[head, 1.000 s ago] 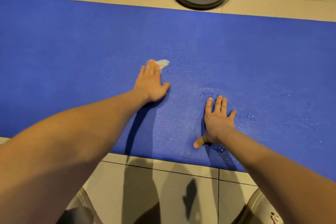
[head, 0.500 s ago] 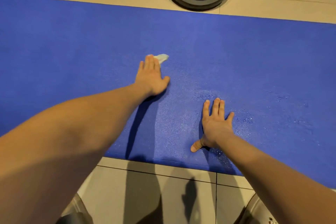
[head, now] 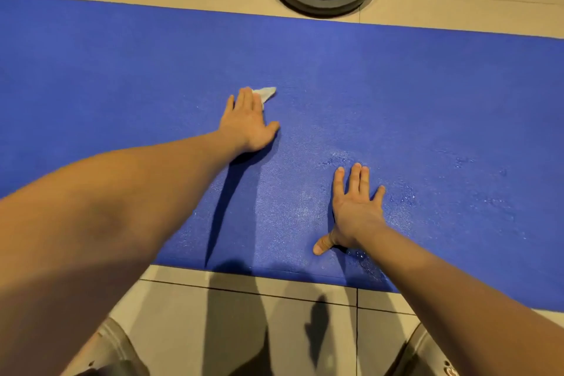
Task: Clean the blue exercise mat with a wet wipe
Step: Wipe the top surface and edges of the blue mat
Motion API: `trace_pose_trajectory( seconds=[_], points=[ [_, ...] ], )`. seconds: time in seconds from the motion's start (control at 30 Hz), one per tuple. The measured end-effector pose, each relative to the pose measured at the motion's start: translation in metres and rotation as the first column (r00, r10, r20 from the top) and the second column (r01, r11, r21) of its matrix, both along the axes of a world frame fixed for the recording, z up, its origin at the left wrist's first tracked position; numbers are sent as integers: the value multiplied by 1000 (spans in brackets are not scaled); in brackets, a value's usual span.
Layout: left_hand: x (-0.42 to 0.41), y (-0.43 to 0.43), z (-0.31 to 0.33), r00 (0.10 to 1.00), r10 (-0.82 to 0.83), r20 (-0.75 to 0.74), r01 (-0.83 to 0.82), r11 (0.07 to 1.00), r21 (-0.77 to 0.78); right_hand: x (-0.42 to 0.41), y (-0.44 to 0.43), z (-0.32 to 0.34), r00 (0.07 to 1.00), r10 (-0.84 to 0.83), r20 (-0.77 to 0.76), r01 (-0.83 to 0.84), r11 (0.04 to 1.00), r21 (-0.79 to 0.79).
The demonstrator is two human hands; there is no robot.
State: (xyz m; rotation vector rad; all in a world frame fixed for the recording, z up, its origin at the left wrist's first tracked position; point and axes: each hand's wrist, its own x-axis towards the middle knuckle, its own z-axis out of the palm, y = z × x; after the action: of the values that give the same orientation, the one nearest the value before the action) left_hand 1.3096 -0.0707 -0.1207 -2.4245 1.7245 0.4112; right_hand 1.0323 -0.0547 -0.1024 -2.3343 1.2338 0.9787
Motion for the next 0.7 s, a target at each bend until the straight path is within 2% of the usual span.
trace_pose_trajectory(
  seconds=[0.07,0.2,0.27,0.33,0.4,0.43,0.5,0.57,0.6,0.63,0.7],
  points=[
    [-40,-10,-3,994,-75,-78,72,997,-40,0,0,-1,1000,1,3,-1,1000,-1],
    [-97,11,-1,898,-406,-170,411,912,-6,-2,0,0,1000,8,3,-8,1000,-13],
    [-97,25,4,873,-443,-205,450,893,-14,-2,0,-1,1000,11,9,-11,1000,-25],
    [-97,35,15,888,-348,-301,344,937,-69,-3,1,2,1000,12,11,-12,1000,-16],
    [-99,45,32,909,-168,-382,116,981,-157,-6,0,8,999,-22,42,22,1000,0],
    [-97,51,39,914,-89,-395,16,983,-184,-8,-2,13,995,-63,83,63,998,6],
    [-80,64,50,950,-14,-312,-48,980,-191,-8,-6,22,958,-138,250,153,987,-43],
    [-54,80,51,981,25,-191,-40,996,-74,3,-9,26,890,-89,447,193,962,-192],
    [-42,88,49,988,42,-148,-37,999,36,13,-9,24,850,-25,525,174,956,-235],
    [-33,94,45,991,54,-124,-33,986,161,25,-10,21,822,36,568,129,961,-247],
    [-26,102,37,993,62,-104,-22,938,347,49,-12,9,845,95,526,29,974,-223]
  ],
)
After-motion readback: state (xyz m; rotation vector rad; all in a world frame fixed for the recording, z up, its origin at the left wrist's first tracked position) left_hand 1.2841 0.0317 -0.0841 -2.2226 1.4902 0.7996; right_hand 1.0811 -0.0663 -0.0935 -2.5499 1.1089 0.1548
